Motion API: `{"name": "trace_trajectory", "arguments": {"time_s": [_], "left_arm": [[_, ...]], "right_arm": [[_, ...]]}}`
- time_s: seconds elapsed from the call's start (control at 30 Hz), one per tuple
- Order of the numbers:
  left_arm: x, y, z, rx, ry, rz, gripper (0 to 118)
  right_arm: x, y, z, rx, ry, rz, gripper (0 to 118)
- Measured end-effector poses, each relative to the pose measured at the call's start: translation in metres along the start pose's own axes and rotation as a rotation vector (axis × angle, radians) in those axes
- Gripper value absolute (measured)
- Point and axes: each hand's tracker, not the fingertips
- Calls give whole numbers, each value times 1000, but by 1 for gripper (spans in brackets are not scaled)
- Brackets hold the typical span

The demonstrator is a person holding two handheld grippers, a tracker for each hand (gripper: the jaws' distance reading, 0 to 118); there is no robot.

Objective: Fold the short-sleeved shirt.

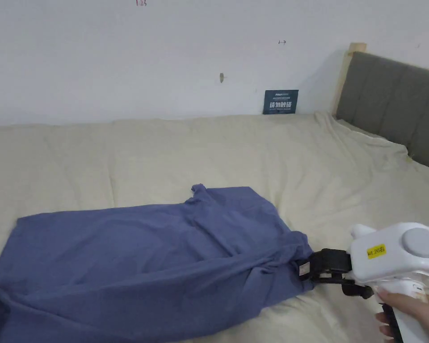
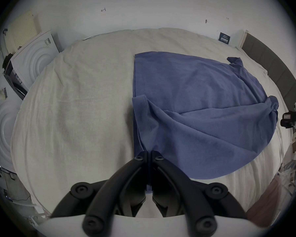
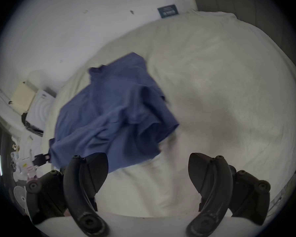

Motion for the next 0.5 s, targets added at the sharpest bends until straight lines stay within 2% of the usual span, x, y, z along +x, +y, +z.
{"name": "trace_trajectory", "arguments": {"time_s": [0.07,0.13,0.2,0.23,0.27,0.3,0.33,0.4,0.47,0.5], "left_arm": [[1,-1,-3,-8,3,1,4],[1,-2,-6,-18,5,-3,4],[2,-4,-9,-27,10,-5,4],[2,-4,-11,-34,9,-3,4],[2,-5,-13,-41,8,0,4],[2,-5,-14,-44,8,1,4],[1,-6,-16,-46,9,2,4],[1,-6,-17,-44,10,4,4],[2,-6,-16,-42,10,12,4],[1,-6,-15,-41,8,16,4]], "right_arm": [[-1,7,-15,-16,-27,14,98],[-9,13,-29,-40,-98,54,98],[-26,12,-39,-36,-133,153,97],[-35,12,-43,-35,-165,221,92],[-45,11,-47,-34,-207,286,79],[-53,7,-49,-31,-227,331,45],[-59,5,-49,-23,-227,359,33],[-68,0,-43,0,-201,363,7],[-77,-5,-36,24,-241,419,7],[-79,-6,-31,33,-228,441,7]]}}
